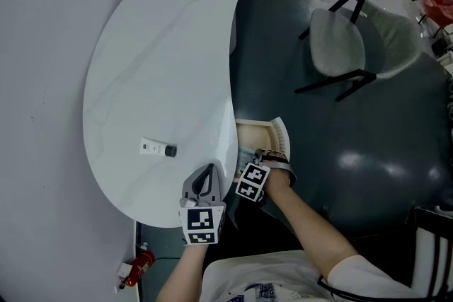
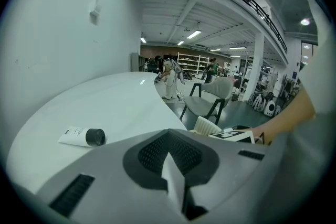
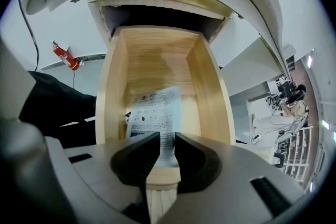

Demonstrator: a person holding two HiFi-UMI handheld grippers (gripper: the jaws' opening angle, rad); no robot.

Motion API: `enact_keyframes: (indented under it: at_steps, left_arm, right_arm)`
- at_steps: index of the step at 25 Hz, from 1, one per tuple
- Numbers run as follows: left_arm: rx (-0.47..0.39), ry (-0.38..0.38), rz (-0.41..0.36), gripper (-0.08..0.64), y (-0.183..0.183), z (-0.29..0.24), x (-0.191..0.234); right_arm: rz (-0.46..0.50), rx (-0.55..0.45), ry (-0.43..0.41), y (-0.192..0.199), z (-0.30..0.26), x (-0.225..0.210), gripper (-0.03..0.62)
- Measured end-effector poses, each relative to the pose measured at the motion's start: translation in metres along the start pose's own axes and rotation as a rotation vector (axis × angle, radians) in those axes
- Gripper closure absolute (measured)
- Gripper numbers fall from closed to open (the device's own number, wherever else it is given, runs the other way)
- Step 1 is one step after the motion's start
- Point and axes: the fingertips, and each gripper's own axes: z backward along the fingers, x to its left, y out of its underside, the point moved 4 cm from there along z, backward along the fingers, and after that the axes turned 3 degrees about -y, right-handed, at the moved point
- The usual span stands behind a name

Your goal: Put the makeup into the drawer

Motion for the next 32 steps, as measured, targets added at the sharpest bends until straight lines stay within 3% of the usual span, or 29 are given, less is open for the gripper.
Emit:
enact_keyframes:
  at_steps: [5, 14, 32]
  left_arm:
    - [-0.002, 0.003, -0.001, 0.518, -0.001, 0.001, -0.003]
    - [-0.01, 0.006, -0.013, 0.518, -0.002, 0.005, -0.002]
    - [-0.065, 0.056, -0.067, 0.518, -0.026, 0.039, 0.019]
  right_arm:
    - [-0.011, -0.016, -0.002, 0.0, 0.003, 0.0, 0.485]
    - [-0.018, -0.033, 0.022, 0.002, 0.01, -0.003, 0.483]
    - [-0.146, -0.042, 0.132, 0.001, 0.067, -0.017, 0.483]
